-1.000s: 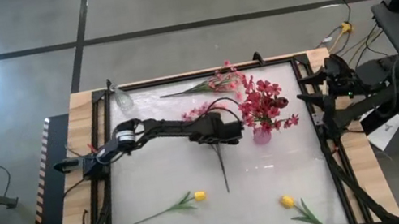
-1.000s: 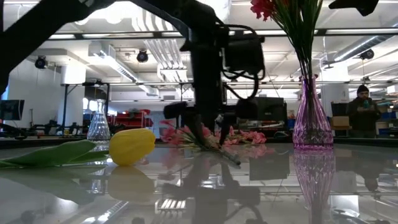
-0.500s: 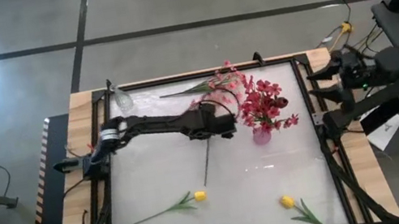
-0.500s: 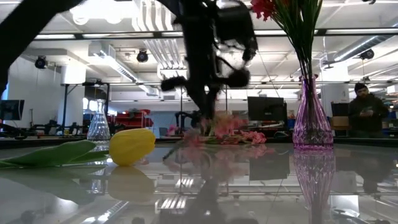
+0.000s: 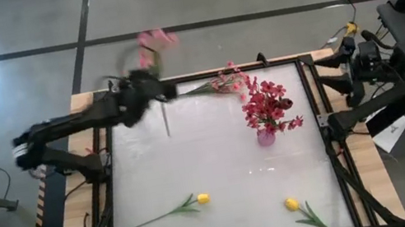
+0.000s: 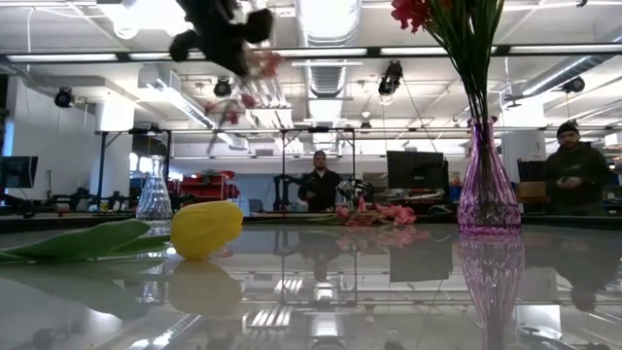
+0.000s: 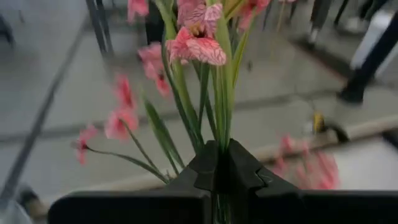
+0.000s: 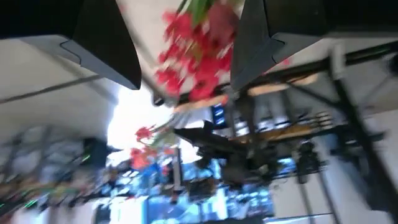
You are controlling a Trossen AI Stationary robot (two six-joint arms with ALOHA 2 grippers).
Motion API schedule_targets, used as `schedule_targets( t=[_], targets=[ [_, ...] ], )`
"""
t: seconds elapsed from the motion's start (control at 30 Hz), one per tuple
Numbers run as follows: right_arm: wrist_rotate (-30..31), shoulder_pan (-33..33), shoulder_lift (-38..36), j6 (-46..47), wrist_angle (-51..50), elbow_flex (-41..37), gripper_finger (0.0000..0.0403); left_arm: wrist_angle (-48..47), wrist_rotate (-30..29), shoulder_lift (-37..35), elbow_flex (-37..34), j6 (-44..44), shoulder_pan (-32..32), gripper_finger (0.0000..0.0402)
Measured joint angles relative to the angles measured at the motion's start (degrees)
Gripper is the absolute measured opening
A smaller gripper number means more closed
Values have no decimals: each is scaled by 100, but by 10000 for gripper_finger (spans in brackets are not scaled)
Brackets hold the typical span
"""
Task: Sort flowers into vase by color
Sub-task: Put the bottom pink flowers into the transparent vase
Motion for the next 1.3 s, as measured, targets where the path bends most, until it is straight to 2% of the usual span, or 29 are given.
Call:
schedule_targets(
  t=[0.1,0.23,0.4,0.47,0.57,0.67,0.77,0.87,1.03,1.3],
  targets=[
    [381,1,205,-427,195,22,239,1034,43,-737,-414,1446,553,0],
    [820,1,503,-740,678,52,239,2128,667,-1419,-778,3097,1455,0],
    [1165,-2,945,-1107,1143,52,239,2785,1447,-1734,-931,3979,2568,0],
    [1174,-2,1132,-1099,1287,52,237,2900,1713,-1721,-956,4203,2921,0],
    [1429,0,1421,-1000,1593,50,231,3042,1784,-1701,-956,4447,3325,0],
    [1572,-2,1726,-1032,1973,52,227,3098,1778,-1692,-1002,4269,3667,0],
    [1573,-2,1982,-1169,2356,61,226,3551,1771,-1709,-1242,4227,3887,0],
    [1563,-2,2174,-1205,2686,89,228,4012,1989,-1719,-1599,4241,3986,0],
    [1558,3,2419,-1016,2754,287,228,4629,2013,-1738,-2173,4515,4001,0],
    [1541,3,2600,-991,2696,633,228,4917,1987,-1841,-2360,4933,4001,0]
  ],
)
